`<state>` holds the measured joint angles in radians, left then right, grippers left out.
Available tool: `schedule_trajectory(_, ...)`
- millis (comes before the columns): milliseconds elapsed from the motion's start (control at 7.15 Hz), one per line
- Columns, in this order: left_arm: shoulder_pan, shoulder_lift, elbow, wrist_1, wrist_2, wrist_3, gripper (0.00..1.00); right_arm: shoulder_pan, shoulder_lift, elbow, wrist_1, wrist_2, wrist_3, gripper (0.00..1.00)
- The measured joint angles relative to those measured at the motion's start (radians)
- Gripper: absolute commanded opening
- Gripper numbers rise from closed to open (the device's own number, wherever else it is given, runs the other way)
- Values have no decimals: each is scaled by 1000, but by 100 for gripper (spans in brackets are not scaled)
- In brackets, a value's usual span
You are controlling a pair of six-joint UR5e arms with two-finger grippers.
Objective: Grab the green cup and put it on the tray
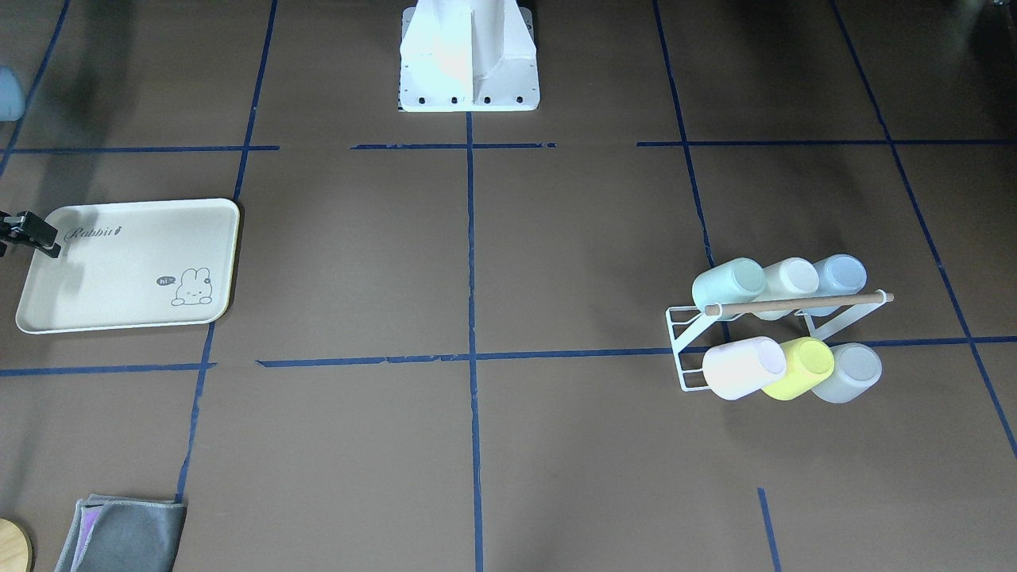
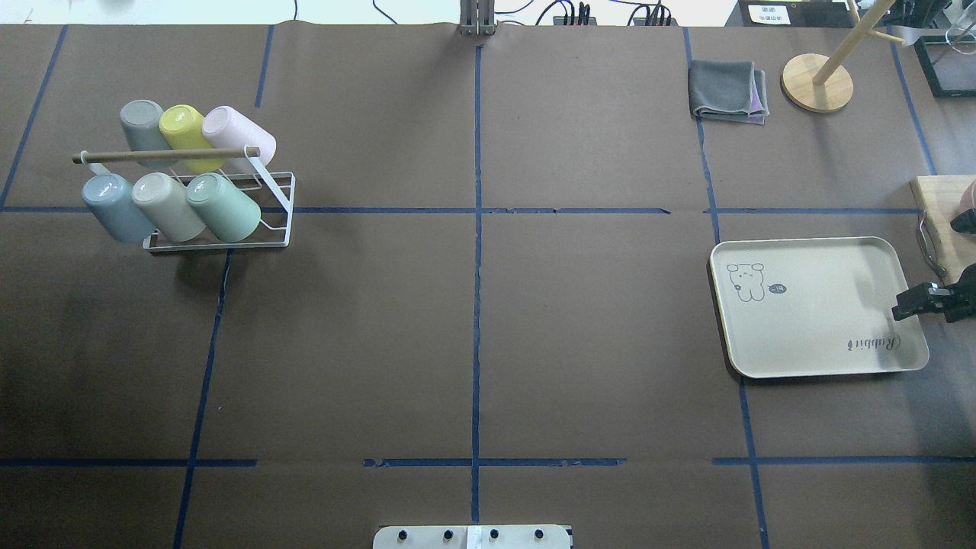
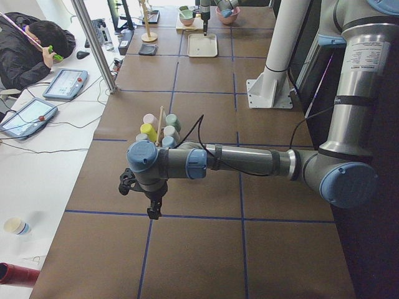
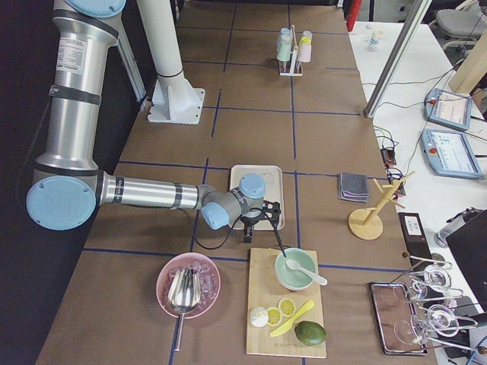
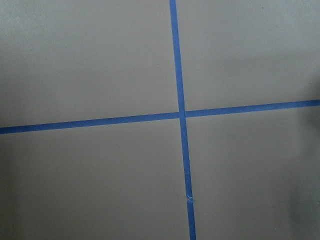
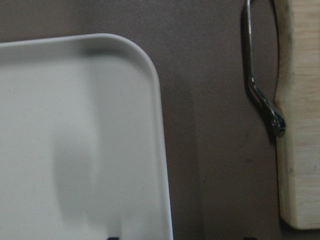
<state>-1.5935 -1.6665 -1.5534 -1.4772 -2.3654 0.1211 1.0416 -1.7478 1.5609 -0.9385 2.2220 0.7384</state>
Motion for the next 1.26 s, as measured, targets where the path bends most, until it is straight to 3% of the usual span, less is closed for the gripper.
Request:
schedule_trajectory(280, -1, -1, -2, 0, 0, 0, 100, -3, 1, -5, 0, 1, -1, 65)
schedule_trajectory(420, -1, -1, -4, 0, 0, -1, 100, -4, 1, -7, 0, 1, -1, 52)
schedule_trajectory(560, -2, -1, -4, 0, 0, -1, 100, -4, 1, -8, 1, 2, 0, 26)
schedule_trajectory(700, -2, -1, -5, 0, 0, 0, 100, -4, 0, -8, 1, 3, 1, 8)
schedule_trajectory(840, -2, -1, -5, 0, 0, 0, 100, -4, 0, -8, 2, 3, 1, 0)
schedule_trajectory(1259, -2, -1, -5, 0, 0, -1, 100, -5, 0, 0, 15, 8, 1, 0)
